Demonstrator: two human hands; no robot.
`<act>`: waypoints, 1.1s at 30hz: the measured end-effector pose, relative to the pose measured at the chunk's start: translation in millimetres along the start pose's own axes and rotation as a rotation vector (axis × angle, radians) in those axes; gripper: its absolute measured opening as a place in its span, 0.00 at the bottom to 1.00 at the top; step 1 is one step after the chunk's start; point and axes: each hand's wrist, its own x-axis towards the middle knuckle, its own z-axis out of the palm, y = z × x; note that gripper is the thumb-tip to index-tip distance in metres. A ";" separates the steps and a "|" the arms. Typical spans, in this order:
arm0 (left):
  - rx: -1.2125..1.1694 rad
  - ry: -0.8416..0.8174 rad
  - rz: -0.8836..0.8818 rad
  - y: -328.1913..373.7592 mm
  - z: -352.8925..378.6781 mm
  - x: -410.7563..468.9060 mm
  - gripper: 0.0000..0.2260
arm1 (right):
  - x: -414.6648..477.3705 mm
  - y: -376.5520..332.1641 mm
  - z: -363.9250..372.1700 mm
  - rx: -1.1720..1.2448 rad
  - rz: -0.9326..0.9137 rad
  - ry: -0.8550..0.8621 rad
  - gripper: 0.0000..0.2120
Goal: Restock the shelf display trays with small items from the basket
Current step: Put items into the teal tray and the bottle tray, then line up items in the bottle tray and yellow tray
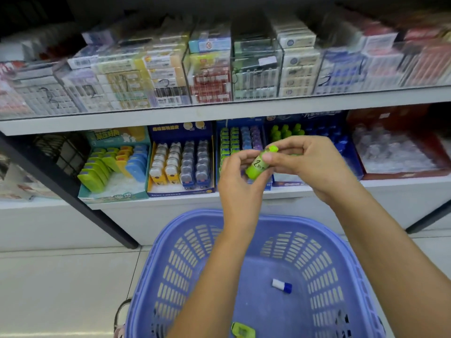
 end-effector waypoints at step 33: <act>0.910 -0.882 0.094 -37.2 46.6 -7.6 0.29 | 64.7 42.8 -78.1 -1.280 0.022 -0.041 0.19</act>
